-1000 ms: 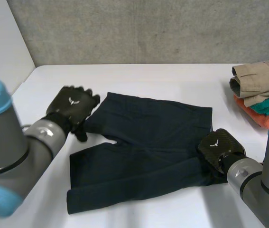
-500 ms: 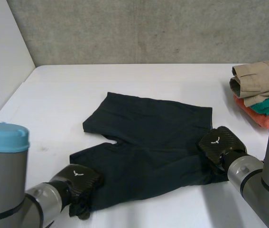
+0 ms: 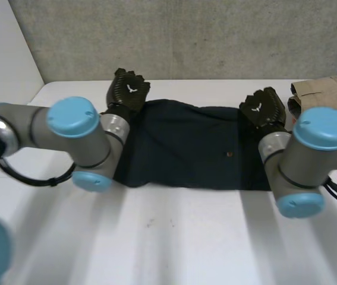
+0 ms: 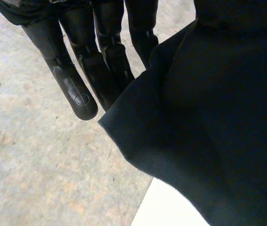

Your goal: Fold the laundry.

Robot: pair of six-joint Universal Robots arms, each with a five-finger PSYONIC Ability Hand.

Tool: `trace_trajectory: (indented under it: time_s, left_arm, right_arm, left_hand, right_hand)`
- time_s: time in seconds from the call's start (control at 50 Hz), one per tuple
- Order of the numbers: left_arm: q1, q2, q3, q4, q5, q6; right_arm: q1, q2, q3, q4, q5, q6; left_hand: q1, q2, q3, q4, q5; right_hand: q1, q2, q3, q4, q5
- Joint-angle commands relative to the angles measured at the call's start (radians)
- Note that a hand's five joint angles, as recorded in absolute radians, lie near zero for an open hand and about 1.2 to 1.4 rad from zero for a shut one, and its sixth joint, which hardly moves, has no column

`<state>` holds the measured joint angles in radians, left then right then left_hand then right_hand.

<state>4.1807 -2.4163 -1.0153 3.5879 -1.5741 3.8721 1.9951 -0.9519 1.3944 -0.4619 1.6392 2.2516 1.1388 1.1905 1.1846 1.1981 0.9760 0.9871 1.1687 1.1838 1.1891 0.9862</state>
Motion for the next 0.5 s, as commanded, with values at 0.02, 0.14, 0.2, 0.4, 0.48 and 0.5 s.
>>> trace_trajectory:
  time_s: [0.02, 0.14, 0.2, 0.4, 0.48, 0.5]
  left_arm:
    - [0.002, -0.265, 0.267, 0.009, 0.091, 0.024]
    - [0.001, -0.310, 0.316, 0.072, 0.091, 0.017]
    - [-0.008, -0.275, 0.290, 0.081, 0.072, 0.000]
    - [0.001, 0.133, -0.152, 0.091, 0.011, -0.226]
    - [-0.001, 0.267, -0.323, 0.080, 0.011, -0.301]
    - [0.001, 0.294, -0.356, 0.078, 0.012, -0.313]
  right_arm:
    - [0.005, 0.286, -0.228, -0.187, 0.033, -0.240]
    - [-0.002, 0.367, -0.302, -0.192, 0.050, -0.227]
    - [-0.002, 0.348, -0.273, -0.163, 0.034, -0.170]
    - [-0.090, -0.086, -0.026, 0.116, -0.064, 0.362]
    - [-0.130, -0.157, 0.024, 0.304, -0.096, 0.519]
    - [-0.139, -0.162, 0.034, 0.340, -0.104, 0.540]
  left_hand:
    - [0.188, 0.136, 0.142, 0.128, 0.176]
    - [-0.964, -1.015, -1.009, -1.023, -0.975]
    - [-0.964, -1.016, -1.010, -1.024, -0.976]
    - [-0.964, -1.016, -1.010, -1.024, -0.976]
    - [-0.964, -1.016, -1.010, -1.024, -0.976]
    - [-0.964, -1.016, -1.010, -1.024, -0.976]
  right_hand:
    - [0.323, 0.141, 0.126, 0.121, 0.149]
    - [-0.813, -0.994, -1.009, -1.015, -0.986]
    - [-0.813, -0.994, -1.009, -1.015, -0.986]
    - [-0.813, -0.994, -1.009, -1.015, -0.986]
    - [-0.813, -0.994, -1.009, -1.015, -0.986]
    - [-0.813, -0.994, -1.009, -1.015, -0.986]
